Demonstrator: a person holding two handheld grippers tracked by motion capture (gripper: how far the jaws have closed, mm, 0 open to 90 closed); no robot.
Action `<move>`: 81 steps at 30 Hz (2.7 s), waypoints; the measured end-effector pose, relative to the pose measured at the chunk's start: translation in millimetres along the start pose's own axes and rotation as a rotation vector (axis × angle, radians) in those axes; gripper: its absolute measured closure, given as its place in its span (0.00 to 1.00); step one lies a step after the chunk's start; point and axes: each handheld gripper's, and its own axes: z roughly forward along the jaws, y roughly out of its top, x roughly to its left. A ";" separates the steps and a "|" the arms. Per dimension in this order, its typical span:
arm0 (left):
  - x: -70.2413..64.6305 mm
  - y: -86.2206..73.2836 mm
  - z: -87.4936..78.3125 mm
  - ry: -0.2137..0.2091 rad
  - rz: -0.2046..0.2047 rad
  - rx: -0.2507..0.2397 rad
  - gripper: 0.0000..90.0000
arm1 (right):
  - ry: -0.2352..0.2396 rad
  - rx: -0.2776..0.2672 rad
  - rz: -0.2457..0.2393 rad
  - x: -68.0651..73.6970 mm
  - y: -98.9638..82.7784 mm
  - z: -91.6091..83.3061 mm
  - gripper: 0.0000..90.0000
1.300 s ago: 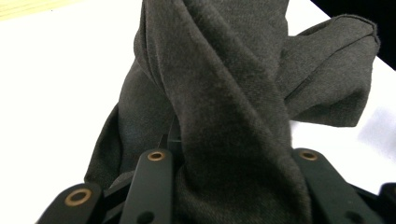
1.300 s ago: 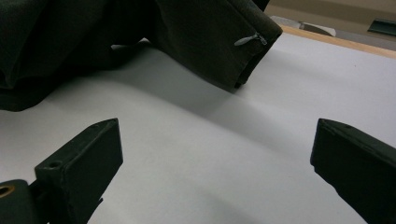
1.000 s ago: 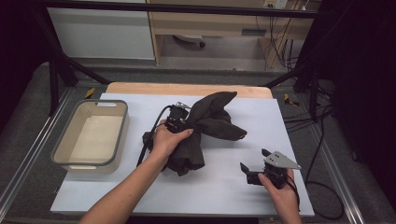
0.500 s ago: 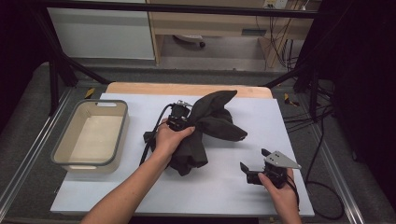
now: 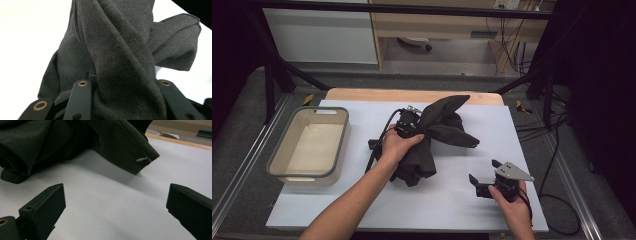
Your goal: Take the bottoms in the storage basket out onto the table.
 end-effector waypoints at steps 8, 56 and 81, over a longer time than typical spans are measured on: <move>-5.6 -7.8 -8.3 -0.048 0.012 0.025 0.70 | -0.004 0.003 -0.004 1.2 -0.2 0.5 0.03; -17.8 -14.9 11.2 -0.107 -0.018 -0.024 0.40 | -0.001 0.026 -0.028 3.1 -0.8 4.3 0.04; -39.6 -23.5 7.9 -0.154 0.003 -0.077 0.31 | -0.008 0.030 -0.029 3.8 -1.6 3.4 0.04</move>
